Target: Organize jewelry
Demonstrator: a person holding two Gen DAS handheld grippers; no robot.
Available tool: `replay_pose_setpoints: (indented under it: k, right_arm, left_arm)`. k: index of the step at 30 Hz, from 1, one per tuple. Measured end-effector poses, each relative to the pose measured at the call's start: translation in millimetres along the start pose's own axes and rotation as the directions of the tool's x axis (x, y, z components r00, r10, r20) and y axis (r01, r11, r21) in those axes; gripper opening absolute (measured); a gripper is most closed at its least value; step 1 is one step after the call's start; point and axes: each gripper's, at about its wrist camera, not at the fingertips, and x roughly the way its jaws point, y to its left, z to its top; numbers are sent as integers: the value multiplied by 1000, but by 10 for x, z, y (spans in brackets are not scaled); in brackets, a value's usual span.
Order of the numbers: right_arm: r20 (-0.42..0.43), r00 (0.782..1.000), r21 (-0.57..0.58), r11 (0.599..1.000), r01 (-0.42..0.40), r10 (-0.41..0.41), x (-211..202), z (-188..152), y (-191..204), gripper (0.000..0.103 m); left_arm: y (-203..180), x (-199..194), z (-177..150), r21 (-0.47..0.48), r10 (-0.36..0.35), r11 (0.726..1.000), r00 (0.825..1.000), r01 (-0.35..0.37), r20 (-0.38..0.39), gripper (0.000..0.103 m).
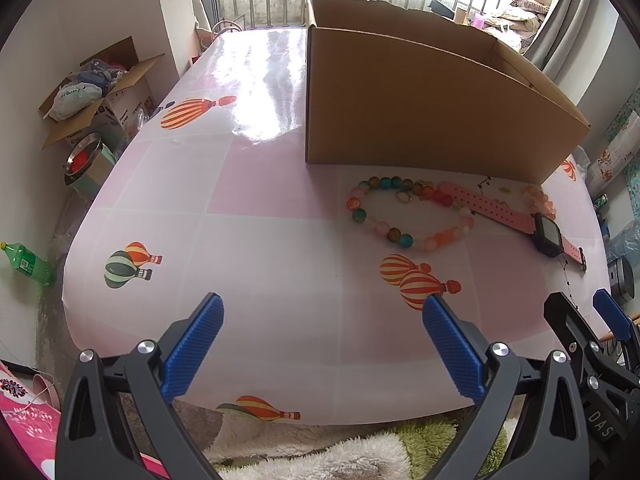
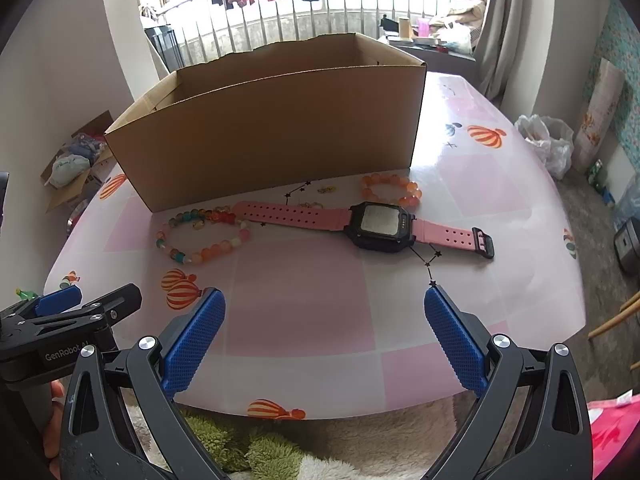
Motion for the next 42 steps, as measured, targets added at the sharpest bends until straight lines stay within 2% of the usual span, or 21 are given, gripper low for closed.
replay_pose_setpoints:
  k: [42]
  right_arm:
    - [-8, 1000, -1, 1000, -4, 4, 10, 38, -6, 95]
  left_arm:
    - [50, -69, -1, -1, 17, 1000, 1000, -17, 7, 98]
